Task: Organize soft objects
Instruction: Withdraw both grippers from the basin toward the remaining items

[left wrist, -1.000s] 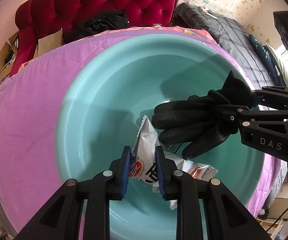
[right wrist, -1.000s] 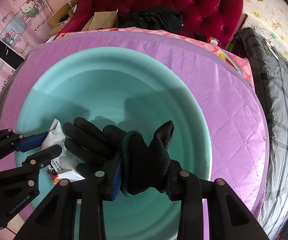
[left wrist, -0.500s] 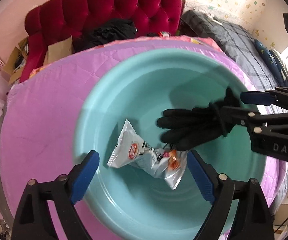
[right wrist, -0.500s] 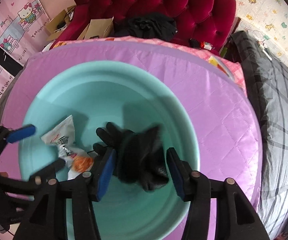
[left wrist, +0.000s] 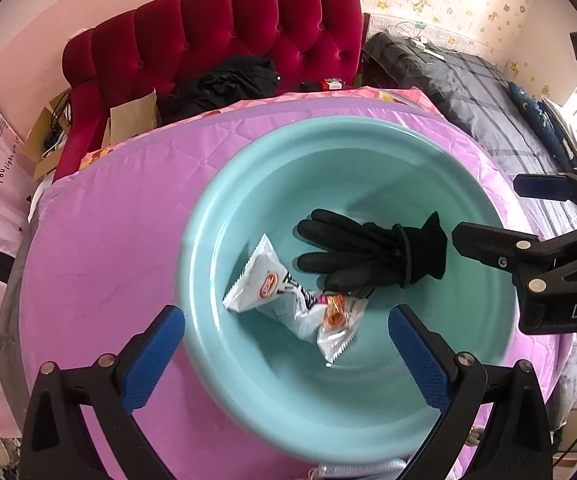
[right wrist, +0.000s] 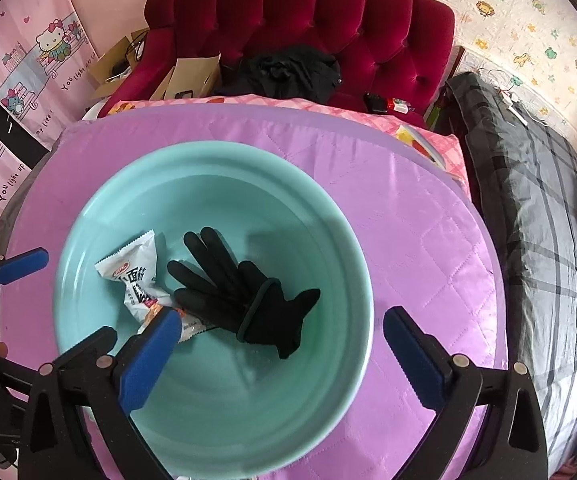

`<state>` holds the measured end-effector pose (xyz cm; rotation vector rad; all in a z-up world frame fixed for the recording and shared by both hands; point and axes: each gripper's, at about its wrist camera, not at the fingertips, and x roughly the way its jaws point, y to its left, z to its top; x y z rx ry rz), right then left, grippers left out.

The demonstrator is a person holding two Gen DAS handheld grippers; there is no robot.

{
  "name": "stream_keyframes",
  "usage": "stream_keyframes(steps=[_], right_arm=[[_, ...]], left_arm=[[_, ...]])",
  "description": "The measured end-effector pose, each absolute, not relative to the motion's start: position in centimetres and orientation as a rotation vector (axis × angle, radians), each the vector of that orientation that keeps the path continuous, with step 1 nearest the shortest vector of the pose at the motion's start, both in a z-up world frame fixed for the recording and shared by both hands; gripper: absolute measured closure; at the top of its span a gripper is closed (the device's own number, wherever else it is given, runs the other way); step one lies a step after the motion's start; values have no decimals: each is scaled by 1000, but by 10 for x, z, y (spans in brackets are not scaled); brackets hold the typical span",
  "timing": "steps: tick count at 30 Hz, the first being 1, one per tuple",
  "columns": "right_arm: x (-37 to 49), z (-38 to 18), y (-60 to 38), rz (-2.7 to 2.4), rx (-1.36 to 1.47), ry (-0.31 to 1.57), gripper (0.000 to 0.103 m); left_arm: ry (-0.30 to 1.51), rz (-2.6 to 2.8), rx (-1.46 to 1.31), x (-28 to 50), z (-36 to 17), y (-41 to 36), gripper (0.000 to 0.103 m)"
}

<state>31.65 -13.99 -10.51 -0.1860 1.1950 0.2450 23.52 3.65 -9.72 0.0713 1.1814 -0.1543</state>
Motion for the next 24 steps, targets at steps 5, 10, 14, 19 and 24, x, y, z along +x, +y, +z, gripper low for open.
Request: stream_keyframes(steps=[5,10,14,19,24], right_arm=[[297,-93,-146,230,-181,1187,0],[273,-82,-151,217,-179,1180,0],[254,-74,-153,206,-188,1170,0],[231,-64,-159,195,-188,1154,0],[211,-64,-162,186,-188,1157,0]], left_arm=[[1172,-145,67,217,-89,38,0],[1161,-161,75,193,-79,36,0],[1156,-173,89,176,-74,34,0],[1143,-183,93,156,-67,35,0],[1137,-187,95,139,-64,36,0]])
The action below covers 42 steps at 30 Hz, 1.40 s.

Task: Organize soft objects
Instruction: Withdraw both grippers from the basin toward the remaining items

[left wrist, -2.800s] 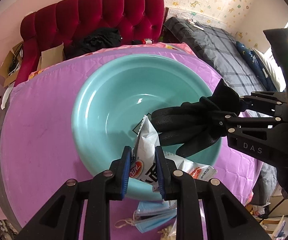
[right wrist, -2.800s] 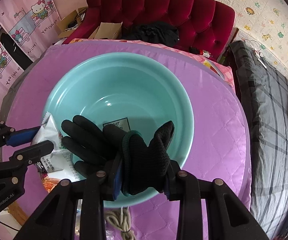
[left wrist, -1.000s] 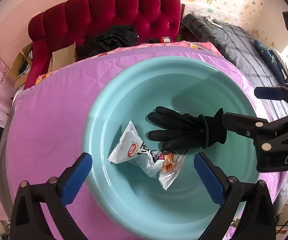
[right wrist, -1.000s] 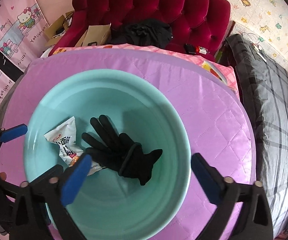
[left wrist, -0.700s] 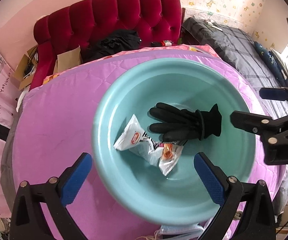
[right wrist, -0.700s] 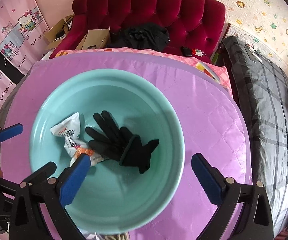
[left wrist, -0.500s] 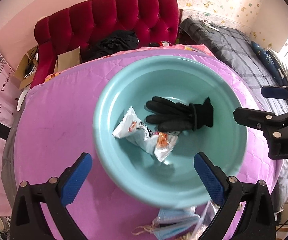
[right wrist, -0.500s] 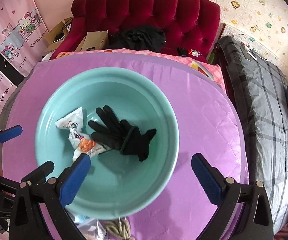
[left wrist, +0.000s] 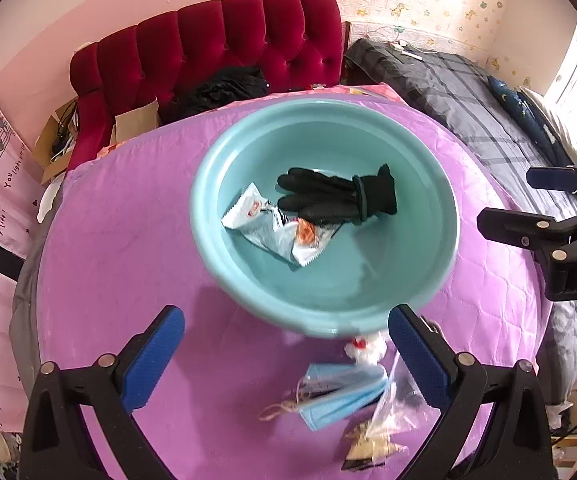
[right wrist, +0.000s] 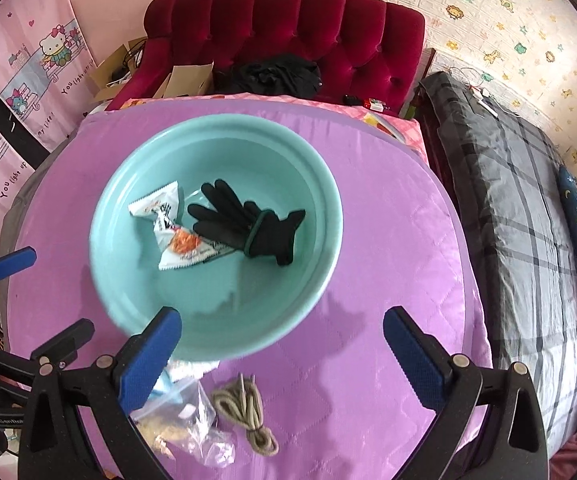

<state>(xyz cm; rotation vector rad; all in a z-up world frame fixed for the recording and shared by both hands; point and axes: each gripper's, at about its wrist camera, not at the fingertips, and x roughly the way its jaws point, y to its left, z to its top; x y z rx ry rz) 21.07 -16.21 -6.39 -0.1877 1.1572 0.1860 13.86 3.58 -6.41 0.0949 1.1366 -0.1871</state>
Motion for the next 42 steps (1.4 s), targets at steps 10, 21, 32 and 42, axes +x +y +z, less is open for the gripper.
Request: stream_keyframes(steps=[10,21,32,42], right_arm=[[174,-65,-171,170,-161,1159,0],[130,-81,-177,173,-158,1179,0],[99,-100,-176,174,-182,1188,0],[79,-131,-172,196,-185,1230,0]], left_arm=[[1132,-204,97,101,-65,34,0],[1155,-233,98,55,-82,31,0],[1170,-235,115,25,-102,29,0],[1198,-265,129,-1,-125,18,0]])
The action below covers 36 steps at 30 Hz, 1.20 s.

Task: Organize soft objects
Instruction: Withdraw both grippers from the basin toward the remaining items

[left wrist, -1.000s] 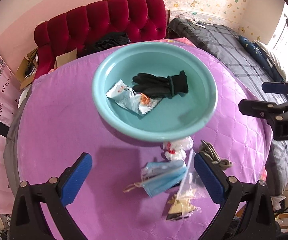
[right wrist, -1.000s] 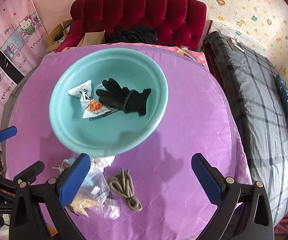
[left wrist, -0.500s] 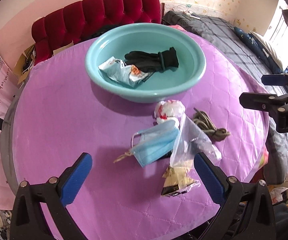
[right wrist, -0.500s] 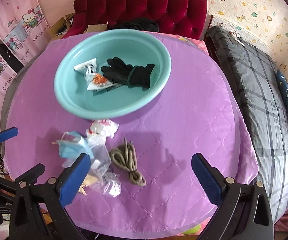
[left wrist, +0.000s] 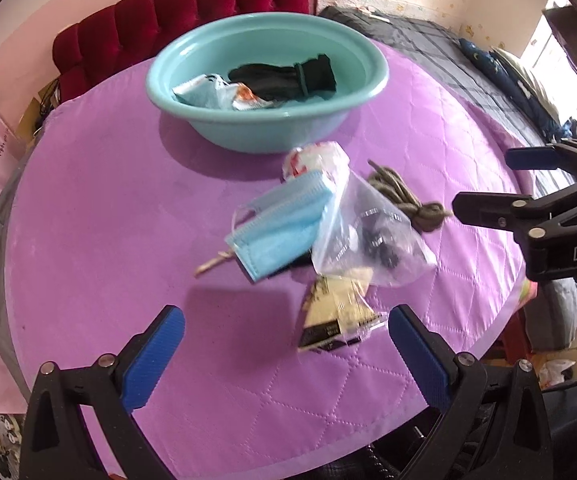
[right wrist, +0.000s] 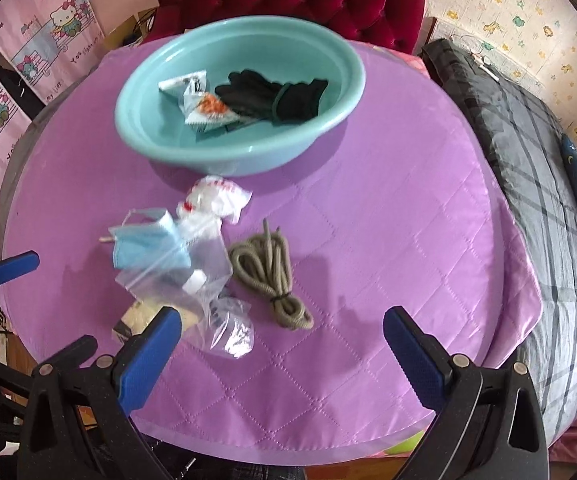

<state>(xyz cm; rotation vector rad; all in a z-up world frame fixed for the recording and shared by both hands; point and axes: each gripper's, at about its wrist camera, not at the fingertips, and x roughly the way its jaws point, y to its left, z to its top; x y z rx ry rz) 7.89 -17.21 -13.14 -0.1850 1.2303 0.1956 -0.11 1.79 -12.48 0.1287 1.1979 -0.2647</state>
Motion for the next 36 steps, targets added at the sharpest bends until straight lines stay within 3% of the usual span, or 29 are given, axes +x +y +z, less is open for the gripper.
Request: stream_keyframes(steps=[36], right_arm=[[91,-192,-125,338,-203,1340,0]], left_arm=[[1299,-225,61,-20,-160,39,0]])
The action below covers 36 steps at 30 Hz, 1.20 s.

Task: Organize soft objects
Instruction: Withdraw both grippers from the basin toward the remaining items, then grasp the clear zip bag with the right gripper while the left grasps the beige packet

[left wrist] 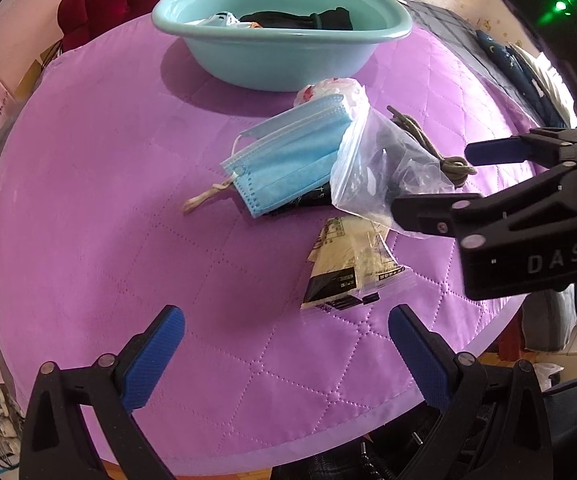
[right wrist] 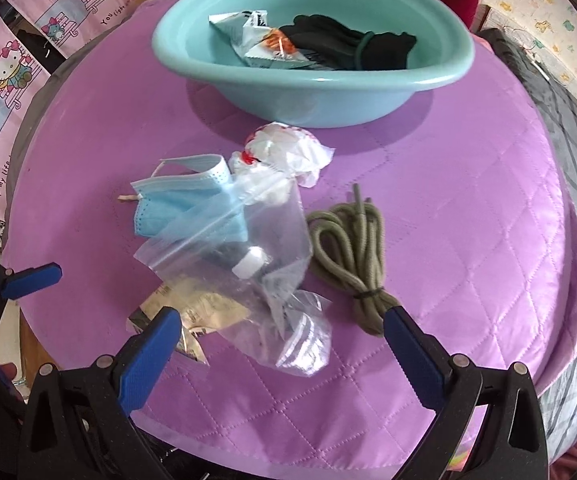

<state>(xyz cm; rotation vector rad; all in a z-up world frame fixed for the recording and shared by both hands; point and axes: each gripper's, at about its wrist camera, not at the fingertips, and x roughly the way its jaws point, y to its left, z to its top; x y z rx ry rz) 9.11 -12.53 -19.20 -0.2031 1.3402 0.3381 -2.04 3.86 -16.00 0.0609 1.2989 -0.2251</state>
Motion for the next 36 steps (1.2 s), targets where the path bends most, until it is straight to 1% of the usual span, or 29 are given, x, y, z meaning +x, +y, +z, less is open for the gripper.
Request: stream_keyframes(steps=[6,8,9,10,12,13,15,17,18,19,21,24,32,36], right_arm=[[100,-207,-116,366,-203,1381,0],[103,-209,-114,376,-195,1387,3],[104,-210,-113,379,-192,1389,9],[105,-211,-113,385,-189,1393,12],[110,-211,-110,405,-159,1404,27],[113,-211,-109,409,-148,1407,32],[113,-210,-103,404,-163,1405,63],[115,-209,-104,411,-152,1407,76],[116,-208,-106,410,-149,1406,81],[116,-206,-106,408,-155,1399,83],[115,-202,-110,406,-153,1390,91],[112,-194,-114,410,-145,1375,94],[96,-175,-133,389,-125,1338,94],[88,-180,-133,370,-118,1326,94]], left_arm=[[1307,-208,51,-21,-163,45,0],[1305,-207,50,-22,-163,47,0],[1305,-206,52,-21,-162,46,0],[1303,-206,54,-22,-163,46,0],[1303,-205,52,-21,-162,46,0],[1304,-205,52,-21,-162,46,0],[1306,-205,54,-19,-162,45,0],[1302,-209,56,-18,-161,44,0],[1300,-211,56,-17,-161,43,0],[1299,-213,58,-16,-161,42,0],[1299,-219,60,-13,-161,39,0],[1299,-234,62,-9,-162,35,0],[1307,-275,73,2,-166,18,0],[1318,-294,79,12,-173,5,0]])
